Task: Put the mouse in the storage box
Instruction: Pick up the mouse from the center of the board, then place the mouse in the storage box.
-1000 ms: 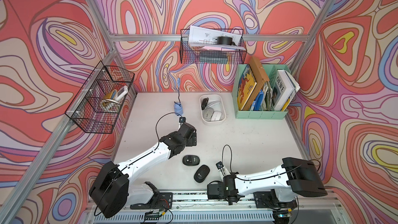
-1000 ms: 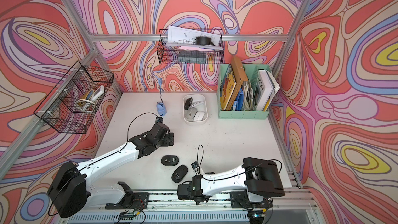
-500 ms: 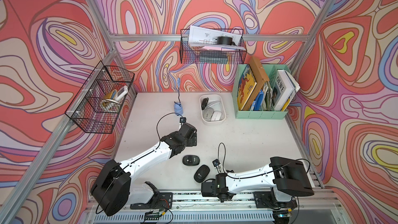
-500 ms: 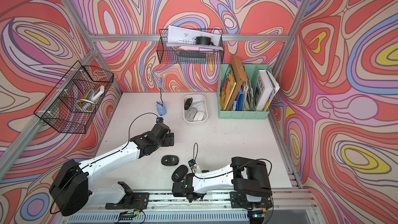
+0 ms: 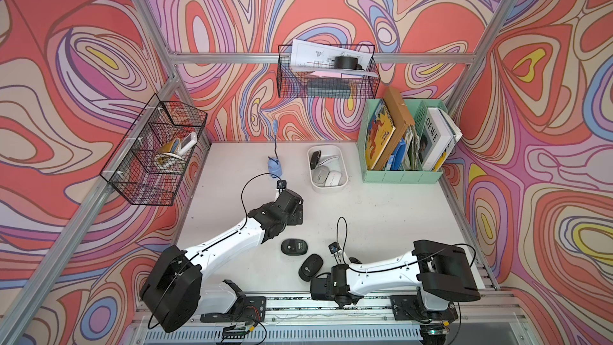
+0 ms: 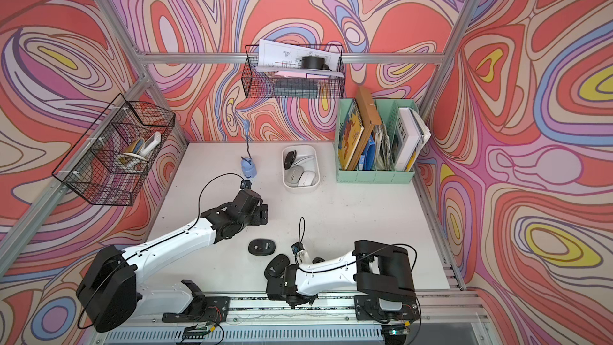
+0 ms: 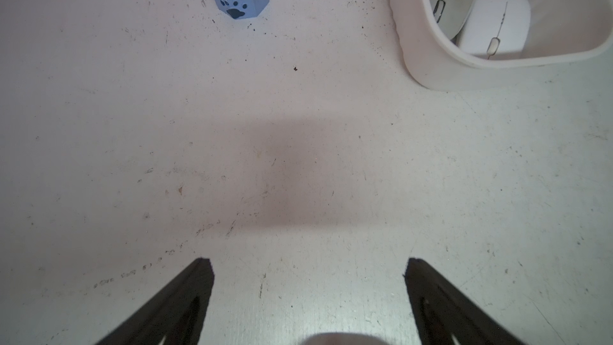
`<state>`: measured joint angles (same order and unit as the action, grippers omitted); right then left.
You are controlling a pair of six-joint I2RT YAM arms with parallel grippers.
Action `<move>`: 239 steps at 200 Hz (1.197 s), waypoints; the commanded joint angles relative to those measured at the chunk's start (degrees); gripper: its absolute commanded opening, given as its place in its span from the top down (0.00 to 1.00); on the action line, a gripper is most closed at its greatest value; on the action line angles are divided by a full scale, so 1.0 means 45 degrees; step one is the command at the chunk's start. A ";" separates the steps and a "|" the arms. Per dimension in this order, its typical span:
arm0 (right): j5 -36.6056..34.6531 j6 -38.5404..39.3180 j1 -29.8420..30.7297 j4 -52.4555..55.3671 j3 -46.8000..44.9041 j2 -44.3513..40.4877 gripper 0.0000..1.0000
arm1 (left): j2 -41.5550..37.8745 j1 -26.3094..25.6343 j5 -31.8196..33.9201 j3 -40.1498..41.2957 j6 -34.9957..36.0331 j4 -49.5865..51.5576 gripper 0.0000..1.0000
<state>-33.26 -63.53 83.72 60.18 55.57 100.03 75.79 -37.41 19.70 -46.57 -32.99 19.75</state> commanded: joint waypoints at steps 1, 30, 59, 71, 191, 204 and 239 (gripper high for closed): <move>0.0105 -0.0506 -0.0251 -0.0499 -0.0022 -0.0799 0.67 | 0.0189 0.0071 0.0276 -0.0334 0.0110 -0.0010 0.04; -0.0032 -0.0311 -0.0768 -0.1028 -0.0252 -0.1814 0.74 | 0.0170 0.0071 0.0384 -0.0305 0.0167 0.0014 0.04; 0.0177 0.0237 -0.1640 -0.1847 -0.0513 -0.2613 0.84 | 0.0036 0.0071 0.0483 -0.0277 0.0177 0.0084 0.05; 0.0538 0.0514 -0.2116 -0.2461 -0.0767 -0.2946 0.89 | -0.0061 0.0071 0.0562 -0.0238 0.0190 0.0112 0.05; 0.4780 0.5543 -0.9623 -0.9514 0.1920 -0.3332 0.93 | -0.2517 0.0071 0.1041 0.0933 0.0155 -0.0018 0.04; 0.5535 0.5664 -1.0446 -0.9967 0.2734 -0.2530 0.94 | -0.2969 0.0071 0.1070 0.1202 0.0116 -0.0108 0.03; 0.7313 0.5419 -1.2060 -1.1161 0.4663 -0.0092 0.96 | -0.4078 0.0071 0.1117 0.1988 -0.0021 -0.0404 0.01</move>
<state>-8.25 -40.32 32.93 15.90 72.38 93.56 60.07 -37.41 23.40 -39.59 -32.86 19.49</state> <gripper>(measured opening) 0.296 0.980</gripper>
